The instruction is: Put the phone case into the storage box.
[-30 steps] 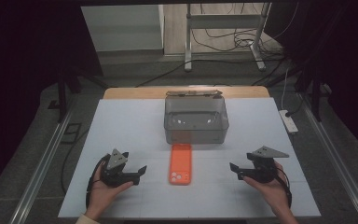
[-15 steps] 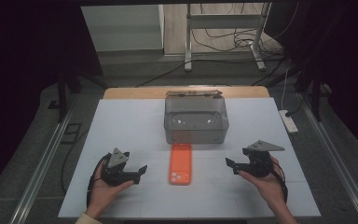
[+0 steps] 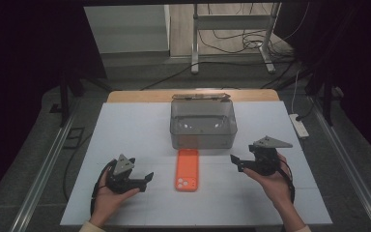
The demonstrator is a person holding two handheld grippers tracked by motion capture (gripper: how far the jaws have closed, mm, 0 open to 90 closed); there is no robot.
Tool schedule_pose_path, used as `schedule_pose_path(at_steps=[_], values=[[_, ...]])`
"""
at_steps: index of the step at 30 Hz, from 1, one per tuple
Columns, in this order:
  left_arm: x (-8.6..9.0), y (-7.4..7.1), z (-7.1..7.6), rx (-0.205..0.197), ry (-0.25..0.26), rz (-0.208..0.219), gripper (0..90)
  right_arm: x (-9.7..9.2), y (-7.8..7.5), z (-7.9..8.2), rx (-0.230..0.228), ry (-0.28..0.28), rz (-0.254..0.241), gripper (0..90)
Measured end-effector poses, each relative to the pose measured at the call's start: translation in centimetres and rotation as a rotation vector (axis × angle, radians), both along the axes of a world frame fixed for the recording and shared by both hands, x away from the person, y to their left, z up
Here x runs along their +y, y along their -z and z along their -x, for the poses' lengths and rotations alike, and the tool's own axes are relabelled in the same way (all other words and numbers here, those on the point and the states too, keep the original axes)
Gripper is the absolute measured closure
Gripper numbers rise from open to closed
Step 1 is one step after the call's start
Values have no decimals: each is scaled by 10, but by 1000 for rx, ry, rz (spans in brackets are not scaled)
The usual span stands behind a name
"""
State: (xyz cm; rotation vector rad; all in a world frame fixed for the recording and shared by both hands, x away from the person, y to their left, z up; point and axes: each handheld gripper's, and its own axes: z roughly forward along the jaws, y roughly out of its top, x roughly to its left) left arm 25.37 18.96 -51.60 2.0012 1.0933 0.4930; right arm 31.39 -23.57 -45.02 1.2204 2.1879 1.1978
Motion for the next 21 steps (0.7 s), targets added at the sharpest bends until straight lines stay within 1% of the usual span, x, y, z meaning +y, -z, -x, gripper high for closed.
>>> schedule_pose_path(at_steps=[3,6,11,15,19,21], values=[[1,1,0,5,-3,0,133,4,-2,-1,9,13,-13,186],[1,2,-1,14,-3,-2,132,8,-3,-2,12,15,-15,182],[1,3,-2,21,-1,-4,132,16,-5,-3,21,14,-7,181],[0,4,-2,23,-3,-21,130,19,-6,-3,23,11,-1,180],[0,4,-2,24,-1,-22,129,21,-8,-4,29,17,2,180],[0,4,-2,26,-2,-22,129,22,-9,-4,39,20,7,180]])
